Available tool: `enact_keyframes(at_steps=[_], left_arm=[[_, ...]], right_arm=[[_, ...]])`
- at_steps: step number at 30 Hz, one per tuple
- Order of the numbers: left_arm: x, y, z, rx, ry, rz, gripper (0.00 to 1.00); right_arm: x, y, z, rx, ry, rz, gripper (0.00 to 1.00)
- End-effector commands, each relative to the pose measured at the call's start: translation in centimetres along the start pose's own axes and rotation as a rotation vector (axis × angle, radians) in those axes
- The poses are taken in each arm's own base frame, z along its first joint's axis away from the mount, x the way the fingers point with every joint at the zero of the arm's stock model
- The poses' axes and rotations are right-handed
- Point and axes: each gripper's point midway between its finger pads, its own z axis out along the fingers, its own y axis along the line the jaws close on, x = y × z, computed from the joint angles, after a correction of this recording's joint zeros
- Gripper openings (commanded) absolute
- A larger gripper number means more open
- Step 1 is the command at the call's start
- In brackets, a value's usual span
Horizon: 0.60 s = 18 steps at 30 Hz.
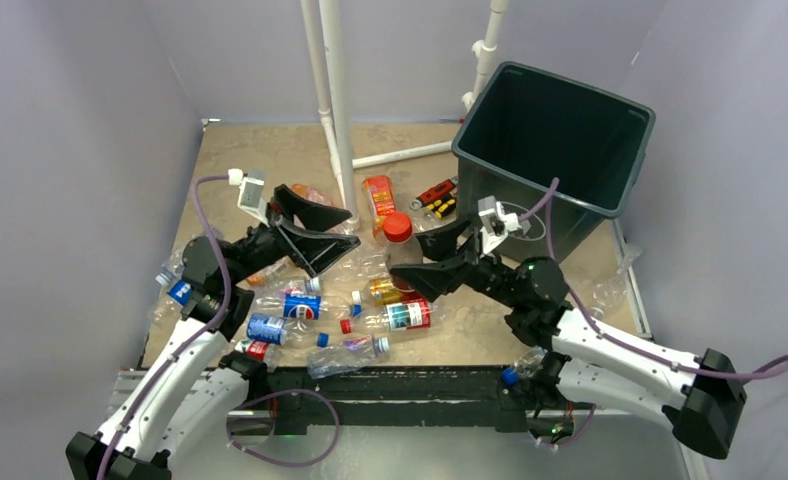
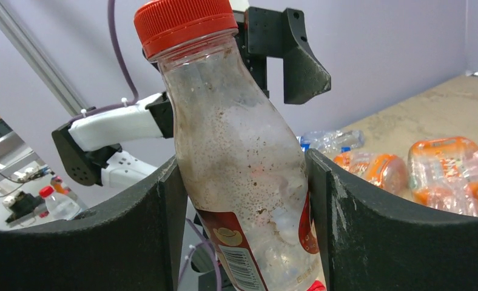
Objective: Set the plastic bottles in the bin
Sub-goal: Place the plastic bottle in the trash bin.
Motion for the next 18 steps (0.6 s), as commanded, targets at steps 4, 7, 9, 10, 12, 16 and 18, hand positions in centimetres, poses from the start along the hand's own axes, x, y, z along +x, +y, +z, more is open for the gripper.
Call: enact_keyframes(at_steps=[4, 7, 9, 10, 12, 16, 18], left_arm=[[-2.3, -3.3, 1.1, 0.121, -0.088, 0.105, 0.99], [-2.8, -4.0, 1.5, 0.152, -0.113, 0.135, 0.99], [-2.8, -4.4, 1.8, 0.173, -0.117, 0.148, 0.99], [-2.7, -4.5, 2.0, 0.18, -0.115, 0.151, 0.98], [-2.2, -4.6, 2.5, 0.186, -0.097, 0.15, 0.96], [-0.9, -4.6, 3.2, 0.186, -0.06, 0.167, 0.84], [-0.1, -5.0, 3.4, 0.197, -0.045, 0.168, 0.82]], right_arm=[[-0.9, 0.7, 2.0, -0.047, -0.063, 0.041, 0.45], [-0.5, 0.8, 2.2, -0.058, -0.071, 0.068, 0.45], [-0.2, 1.2, 2.6, -0.073, -0.063, 0.075, 0.45], [-0.1, 1.2, 2.8, -0.072, -0.062, 0.074, 0.45], [0.2, 1.3, 3.0, -0.073, -0.058, 0.078, 0.45], [0.6, 1.5, 3.3, -0.074, -0.059, 0.084, 0.45], [0.4, 1.5, 3.2, -0.074, -0.079, 0.093, 0.45]])
